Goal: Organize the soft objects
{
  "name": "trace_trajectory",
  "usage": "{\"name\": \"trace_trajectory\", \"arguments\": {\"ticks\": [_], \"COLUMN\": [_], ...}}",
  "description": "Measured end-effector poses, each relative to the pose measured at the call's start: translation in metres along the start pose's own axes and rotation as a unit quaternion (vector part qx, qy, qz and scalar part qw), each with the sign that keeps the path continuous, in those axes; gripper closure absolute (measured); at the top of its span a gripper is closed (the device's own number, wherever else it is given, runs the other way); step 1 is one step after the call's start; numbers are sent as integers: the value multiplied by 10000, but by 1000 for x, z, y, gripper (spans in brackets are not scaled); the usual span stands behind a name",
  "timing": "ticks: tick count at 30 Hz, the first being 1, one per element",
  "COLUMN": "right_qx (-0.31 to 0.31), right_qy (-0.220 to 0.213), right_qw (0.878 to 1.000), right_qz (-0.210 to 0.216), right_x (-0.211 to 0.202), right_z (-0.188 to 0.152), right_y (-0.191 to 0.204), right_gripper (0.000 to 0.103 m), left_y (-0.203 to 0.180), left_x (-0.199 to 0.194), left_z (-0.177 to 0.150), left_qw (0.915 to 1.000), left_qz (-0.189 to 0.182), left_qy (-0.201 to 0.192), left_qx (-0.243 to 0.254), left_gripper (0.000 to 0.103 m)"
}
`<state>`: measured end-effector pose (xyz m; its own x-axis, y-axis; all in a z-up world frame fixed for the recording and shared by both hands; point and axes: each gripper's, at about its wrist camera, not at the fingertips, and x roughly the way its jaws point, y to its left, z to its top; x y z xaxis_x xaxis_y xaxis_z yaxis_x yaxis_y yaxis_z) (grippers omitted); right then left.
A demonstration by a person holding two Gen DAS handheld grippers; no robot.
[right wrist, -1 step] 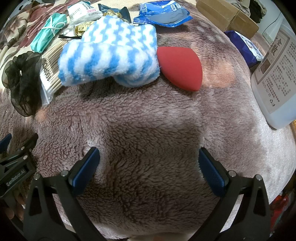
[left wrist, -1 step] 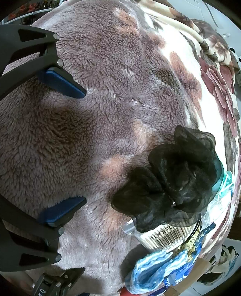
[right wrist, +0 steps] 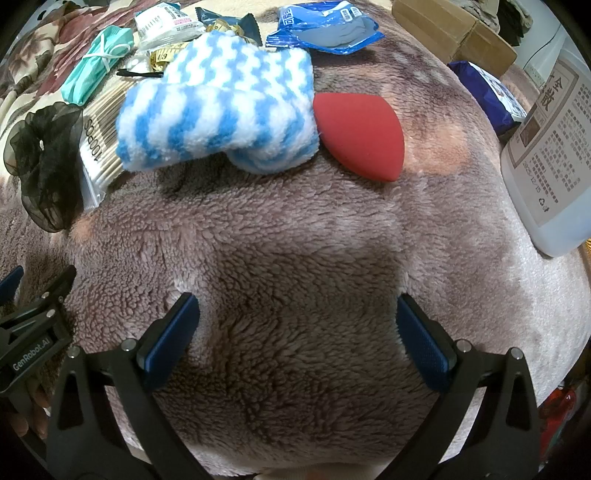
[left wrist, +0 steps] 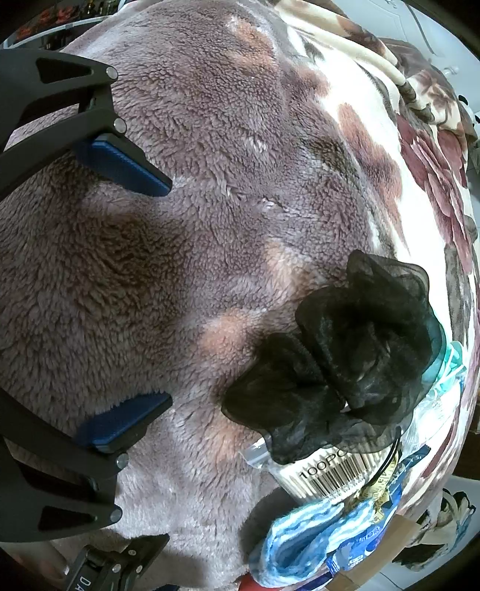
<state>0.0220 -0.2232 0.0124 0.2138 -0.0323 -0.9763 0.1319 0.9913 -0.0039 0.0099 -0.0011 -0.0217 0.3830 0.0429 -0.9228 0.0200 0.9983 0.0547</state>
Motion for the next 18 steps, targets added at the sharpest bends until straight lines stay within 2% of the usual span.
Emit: {"name": "trace_trajectory", "arguments": {"ticks": [18], "right_qx": [-5], "right_qy": [2], "right_qw": [10000], "right_qz": [-13], "right_x": [0], "right_z": [0], "right_y": [1], "right_gripper": [0], "left_y": [-5], "left_x": [3], "left_z": [3], "left_qw": [10000], "left_qz": [51], "left_qy": [18], "left_qx": [41], "left_gripper": [0]}}
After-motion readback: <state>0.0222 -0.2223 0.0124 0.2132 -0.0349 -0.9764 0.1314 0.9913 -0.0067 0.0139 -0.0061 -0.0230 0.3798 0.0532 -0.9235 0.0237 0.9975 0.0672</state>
